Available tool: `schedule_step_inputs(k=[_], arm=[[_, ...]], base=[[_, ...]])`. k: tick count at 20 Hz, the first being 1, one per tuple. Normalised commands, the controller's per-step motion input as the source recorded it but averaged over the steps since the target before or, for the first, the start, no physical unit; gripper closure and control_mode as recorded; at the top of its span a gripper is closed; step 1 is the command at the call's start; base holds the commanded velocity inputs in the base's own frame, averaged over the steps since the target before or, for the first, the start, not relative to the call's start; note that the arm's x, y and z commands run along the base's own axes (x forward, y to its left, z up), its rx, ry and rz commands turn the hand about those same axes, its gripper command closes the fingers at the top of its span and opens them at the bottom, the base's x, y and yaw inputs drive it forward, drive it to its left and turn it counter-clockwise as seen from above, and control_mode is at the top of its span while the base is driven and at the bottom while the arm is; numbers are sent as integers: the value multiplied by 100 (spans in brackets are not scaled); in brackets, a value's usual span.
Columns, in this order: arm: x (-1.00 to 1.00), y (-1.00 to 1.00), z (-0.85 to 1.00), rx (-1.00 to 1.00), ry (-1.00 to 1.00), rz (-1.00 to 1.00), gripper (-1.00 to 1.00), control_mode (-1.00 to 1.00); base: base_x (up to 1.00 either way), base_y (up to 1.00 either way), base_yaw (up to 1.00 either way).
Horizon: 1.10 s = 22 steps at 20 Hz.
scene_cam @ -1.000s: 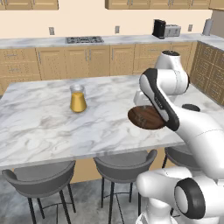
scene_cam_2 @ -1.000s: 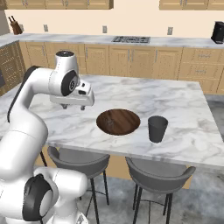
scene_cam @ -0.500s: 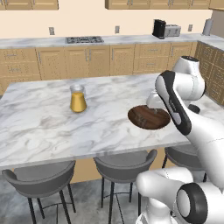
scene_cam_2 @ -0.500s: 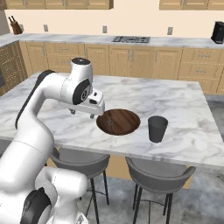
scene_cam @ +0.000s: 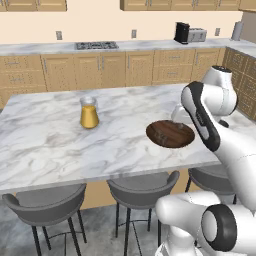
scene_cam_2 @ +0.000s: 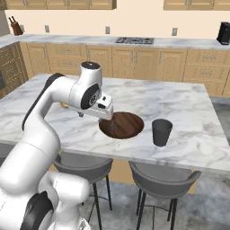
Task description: There are two ice cubes in the ice bowl. Place both ice cubes in the glass cup.
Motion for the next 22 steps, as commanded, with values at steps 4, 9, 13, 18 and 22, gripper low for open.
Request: schedule_step_inputs(k=[4,9,13,18,22], arm=[[28,-26,0,1,0,-2,-100,-100],[35,-24,-9,0,0,-3,-100,-100],[69,-3,-33,0,0,-10,-100,-100],[79,0,-46,0,0,-10,-100,-100],[29,0,-35,0,0,-15,-100,-100]], base=[[0,0,0],[0,0,0],[0,0,0],[0,0,0],[0,0,0]])
